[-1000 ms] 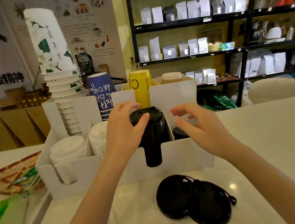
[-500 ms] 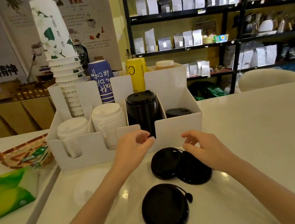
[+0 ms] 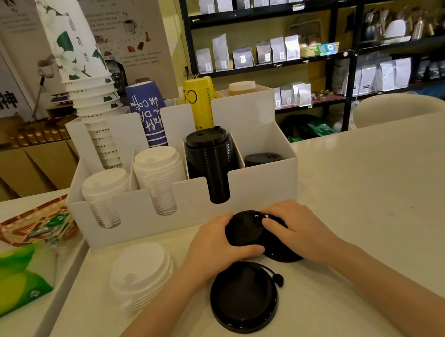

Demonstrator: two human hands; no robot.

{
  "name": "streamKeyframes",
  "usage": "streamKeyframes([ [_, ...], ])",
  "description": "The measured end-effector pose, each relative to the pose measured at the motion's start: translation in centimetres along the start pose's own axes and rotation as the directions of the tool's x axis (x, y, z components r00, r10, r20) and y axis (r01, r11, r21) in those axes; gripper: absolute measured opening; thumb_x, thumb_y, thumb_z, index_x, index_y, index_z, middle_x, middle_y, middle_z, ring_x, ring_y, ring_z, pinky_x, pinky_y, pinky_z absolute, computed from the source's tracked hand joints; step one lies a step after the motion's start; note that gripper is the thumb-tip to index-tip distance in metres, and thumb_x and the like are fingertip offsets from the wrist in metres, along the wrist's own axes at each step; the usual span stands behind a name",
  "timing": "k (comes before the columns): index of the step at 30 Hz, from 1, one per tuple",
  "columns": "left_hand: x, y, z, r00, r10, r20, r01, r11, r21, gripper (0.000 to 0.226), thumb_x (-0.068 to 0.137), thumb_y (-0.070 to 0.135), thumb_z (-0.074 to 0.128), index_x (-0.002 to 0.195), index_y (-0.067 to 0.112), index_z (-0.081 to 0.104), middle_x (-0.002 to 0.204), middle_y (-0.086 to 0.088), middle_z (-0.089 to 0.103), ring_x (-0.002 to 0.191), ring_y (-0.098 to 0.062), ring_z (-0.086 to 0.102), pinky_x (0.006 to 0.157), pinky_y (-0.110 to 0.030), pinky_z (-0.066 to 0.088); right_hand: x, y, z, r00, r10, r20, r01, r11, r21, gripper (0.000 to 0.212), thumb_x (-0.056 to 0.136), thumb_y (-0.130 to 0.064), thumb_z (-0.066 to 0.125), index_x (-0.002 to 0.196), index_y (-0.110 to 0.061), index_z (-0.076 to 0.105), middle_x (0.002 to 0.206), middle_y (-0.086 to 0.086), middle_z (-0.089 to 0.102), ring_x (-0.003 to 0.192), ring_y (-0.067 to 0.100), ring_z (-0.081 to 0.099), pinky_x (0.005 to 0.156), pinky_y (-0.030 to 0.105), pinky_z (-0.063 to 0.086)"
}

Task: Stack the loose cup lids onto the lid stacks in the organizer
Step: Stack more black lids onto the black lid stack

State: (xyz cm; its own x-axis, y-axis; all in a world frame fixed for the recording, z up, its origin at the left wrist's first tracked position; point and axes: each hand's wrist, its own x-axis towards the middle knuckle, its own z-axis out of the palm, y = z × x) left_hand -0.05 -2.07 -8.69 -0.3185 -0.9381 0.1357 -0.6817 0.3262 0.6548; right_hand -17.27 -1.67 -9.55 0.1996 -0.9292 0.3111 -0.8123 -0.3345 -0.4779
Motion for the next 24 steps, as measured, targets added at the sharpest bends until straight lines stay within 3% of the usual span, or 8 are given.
streamKeyframes([
  [3, 0.1, 0.3, -0.3, 0.999, 0.035, -0.022, -0.035, 0.999, -0.006, 0.061, 0.058, 0.048, 0.076, 0.110, 0.022, 0.056, 0.107, 0.003, 0.064, 0.097, -0.013, 0.057, 0.085, -0.031, 0.050, -0.1, -0.3, -0.2, 1.000, -0.003, -0.023, 0.003, 1.000, 0.024, 0.032, 0.092, -0.029, 0.039, 0.113, -0.016, 0.058, 0.113, 0.002, 0.064, 0.106, 0.017, 0.051, 0.095, 0.033, 0.040],
  [5, 0.1, 0.8, -0.8, 0.997, 0.059, -0.056, -0.060, 0.998, -0.015, 0.064, 0.060, 0.045, 0.076, 0.116, 0.022, 0.053, 0.106, 0.008, 0.058, 0.097, -0.007, 0.052, 0.079, -0.019, 0.045, 0.0, -0.5, -0.5, 0.999, 0.006, -0.046, -0.003, 0.998, 0.065, 0.030, 0.092, -0.027, 0.039, 0.112, -0.015, 0.058, 0.111, 0.006, 0.064, 0.104, 0.019, 0.052, 0.092, 0.033, 0.040],
  [8, 0.0, 1.6, -1.7, 0.980, 0.086, -0.178, -0.089, 0.996, -0.007, 0.076, 0.060, 0.046, 0.075, 0.125, 0.022, 0.046, 0.107, 0.012, 0.050, 0.098, -0.003, 0.043, 0.078, -0.014, 0.036, 0.3, -1.3, -1.2, 0.996, 0.035, -0.080, -0.020, 0.985, 0.173, 0.029, 0.093, -0.024, 0.037, 0.113, -0.014, 0.056, 0.111, 0.009, 0.062, 0.102, 0.019, 0.053, 0.089, 0.028, 0.039],
  [12, -0.1, 2.8, -3.2, 0.948, 0.133, -0.289, -0.146, 0.989, -0.023, 0.070, 0.058, 0.049, 0.074, 0.120, 0.026, 0.049, 0.100, 0.015, 0.050, 0.090, 0.000, 0.046, 0.066, -0.003, 0.037, 1.0, -2.7, -3.1, 0.990, 0.030, -0.138, 0.009, 0.960, 0.280, 0.028, 0.093, -0.024, 0.038, 0.111, -0.016, 0.058, 0.107, 0.008, 0.064, 0.099, 0.017, 0.055, 0.086, 0.026, 0.042],
  [16, 0.7, 4.0, -4.9, 0.914, 0.146, -0.377, -0.183, 0.981, -0.065, 0.063, 0.057, 0.047, 0.075, 0.113, 0.026, 0.055, 0.097, 0.015, 0.053, 0.083, 0.010, 0.047, 0.069, 0.006, 0.035, 2.5, -4.0, -5.3, 0.972, -0.002, -0.234, 0.077, 0.948, 0.309, 0.028, 0.091, -0.023, 0.042, 0.111, -0.016, 0.060, 0.098, -0.002, 0.062, 0.094, 0.012, 0.055, 0.079, 0.018, 0.041],
  [19, 1.7, 4.8, -6.3, 0.876, 0.144, -0.461, -0.211, 0.973, -0.097, 0.061, 0.057, 0.045, 0.076, 0.112, 0.025, 0.057, 0.096, 0.013, 0.055, 0.084, 0.007, 0.048, 0.069, 0.005, 0.036, 4.3, -4.8, -6.6, 0.959, -0.043, -0.281, 0.137, 0.935, 0.327, 0.026, 0.091, -0.022, 0.042, 0.104, -0.013, 0.063, 0.094, 0.008, 0.066, 0.091, 0.021, 0.058, 0.078, 0.024, 0.045],
  [22, 2.8, 5.4, -7.9, 0.833, 0.158, -0.530, -0.241, 0.966, -0.090, 0.058, 0.057, 0.047, 0.074, 0.110, 0.027, 0.059, 0.099, 0.012, 0.058, 0.090, -0.002, 0.053, 0.072, -0.007, 0.043, 6.3, -5.3, -7.4, 0.947, -0.089, -0.309, 0.199, 0.917, 0.345, 0.023, 0.092, -0.021, 0.041, 0.094, -0.014, 0.063, 0.087, 0.014, 0.065, 0.081, 0.020, 0.056, 0.067, 0.012, 0.040],
  [24, 3.9, 5.3, -8.8, 0.811, 0.154, -0.564, -0.251, 0.963, -0.097, 0.057, 0.058, 0.046, 0.074, 0.110, 0.027, 0.060, 0.103, 0.009, 0.061, 0.098, -0.010, 0.054, 0.080, -0.015, 0.043, 7.8, -5.6, -7.8, 0.937, -0.110, -0.332, 0.232, 0.905, 0.357, 0.027, 0.092, -0.021, 0.041, 0.097, -0.008, 0.064, 0.091, 0.017, 0.066, 0.084, 0.019, 0.056, 0.070, 0.019, 0.041],
])
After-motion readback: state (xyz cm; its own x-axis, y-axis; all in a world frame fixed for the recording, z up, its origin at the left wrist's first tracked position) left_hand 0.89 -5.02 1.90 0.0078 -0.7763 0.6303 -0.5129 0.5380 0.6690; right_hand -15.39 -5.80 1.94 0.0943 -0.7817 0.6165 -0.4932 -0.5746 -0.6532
